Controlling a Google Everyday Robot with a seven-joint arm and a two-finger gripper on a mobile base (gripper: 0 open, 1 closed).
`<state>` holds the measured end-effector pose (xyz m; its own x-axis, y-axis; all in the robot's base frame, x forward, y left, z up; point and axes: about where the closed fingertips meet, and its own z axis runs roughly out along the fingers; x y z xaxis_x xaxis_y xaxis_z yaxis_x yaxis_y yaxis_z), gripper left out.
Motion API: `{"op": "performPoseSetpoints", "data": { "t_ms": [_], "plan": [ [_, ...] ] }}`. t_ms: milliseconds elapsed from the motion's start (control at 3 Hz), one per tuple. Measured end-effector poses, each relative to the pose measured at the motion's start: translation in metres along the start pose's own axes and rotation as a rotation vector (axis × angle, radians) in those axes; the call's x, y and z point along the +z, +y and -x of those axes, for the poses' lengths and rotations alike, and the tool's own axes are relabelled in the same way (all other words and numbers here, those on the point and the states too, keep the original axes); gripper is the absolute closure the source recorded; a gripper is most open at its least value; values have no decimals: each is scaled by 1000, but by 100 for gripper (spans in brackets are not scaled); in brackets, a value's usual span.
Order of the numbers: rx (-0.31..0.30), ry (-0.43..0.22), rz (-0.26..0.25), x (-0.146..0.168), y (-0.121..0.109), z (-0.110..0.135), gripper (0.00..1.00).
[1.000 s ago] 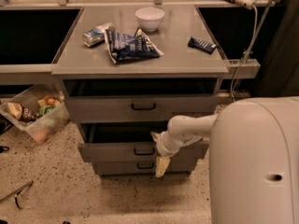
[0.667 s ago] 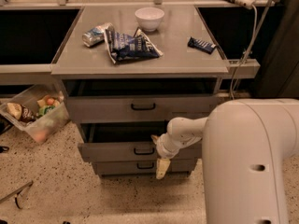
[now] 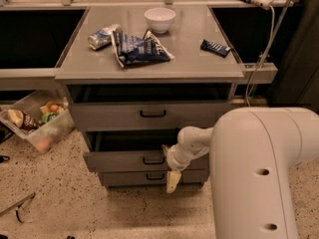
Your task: Open middle drawer
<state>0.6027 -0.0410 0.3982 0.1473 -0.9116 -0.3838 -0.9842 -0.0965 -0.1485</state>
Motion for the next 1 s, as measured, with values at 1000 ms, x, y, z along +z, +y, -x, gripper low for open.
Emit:
{"op": "performPoseSetpoints", "data": {
  "t_ms": [1000],
  "plan": [
    [23,0,23,-6,13,-1,0]
  ]
}}
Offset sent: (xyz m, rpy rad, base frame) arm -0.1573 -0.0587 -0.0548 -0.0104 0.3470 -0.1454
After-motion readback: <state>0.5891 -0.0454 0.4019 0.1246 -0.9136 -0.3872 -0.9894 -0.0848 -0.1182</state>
